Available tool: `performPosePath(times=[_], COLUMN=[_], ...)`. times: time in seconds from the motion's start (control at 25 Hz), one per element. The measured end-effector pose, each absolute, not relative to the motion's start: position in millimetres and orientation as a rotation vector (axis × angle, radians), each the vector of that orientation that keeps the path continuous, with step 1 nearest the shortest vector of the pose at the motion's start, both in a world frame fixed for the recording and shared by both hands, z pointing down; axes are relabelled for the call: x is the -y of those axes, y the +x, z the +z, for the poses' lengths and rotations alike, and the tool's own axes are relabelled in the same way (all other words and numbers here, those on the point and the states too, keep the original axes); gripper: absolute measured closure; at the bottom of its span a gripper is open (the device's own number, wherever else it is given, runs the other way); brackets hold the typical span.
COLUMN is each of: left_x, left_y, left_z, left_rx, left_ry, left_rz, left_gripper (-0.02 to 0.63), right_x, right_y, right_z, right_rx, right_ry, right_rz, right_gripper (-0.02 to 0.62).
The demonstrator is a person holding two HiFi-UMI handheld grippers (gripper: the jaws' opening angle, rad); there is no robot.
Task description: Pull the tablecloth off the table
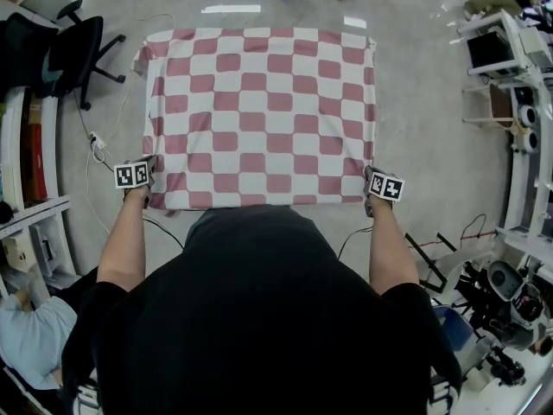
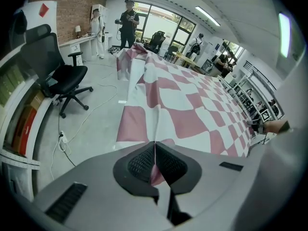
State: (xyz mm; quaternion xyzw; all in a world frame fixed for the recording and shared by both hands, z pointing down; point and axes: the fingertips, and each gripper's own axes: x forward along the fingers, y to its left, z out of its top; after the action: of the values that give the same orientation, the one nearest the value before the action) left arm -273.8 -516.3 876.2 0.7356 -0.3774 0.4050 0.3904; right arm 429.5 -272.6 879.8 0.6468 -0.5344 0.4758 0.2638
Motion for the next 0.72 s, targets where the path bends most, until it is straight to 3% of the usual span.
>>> performPosePath(times=[0.72], left_x=[493.4], left_y=[-303.8], left_z=[868.6], left_rx=[0.596], left_ry=[1.974], left_rz=[0.872], left_gripper=[0.584], right_x=[227.0], right_y=[366.3], right_z=[853.1], right_rx=[1.219], right_ry=[1.812], right_rz=[1.266], right_gripper=[0.571])
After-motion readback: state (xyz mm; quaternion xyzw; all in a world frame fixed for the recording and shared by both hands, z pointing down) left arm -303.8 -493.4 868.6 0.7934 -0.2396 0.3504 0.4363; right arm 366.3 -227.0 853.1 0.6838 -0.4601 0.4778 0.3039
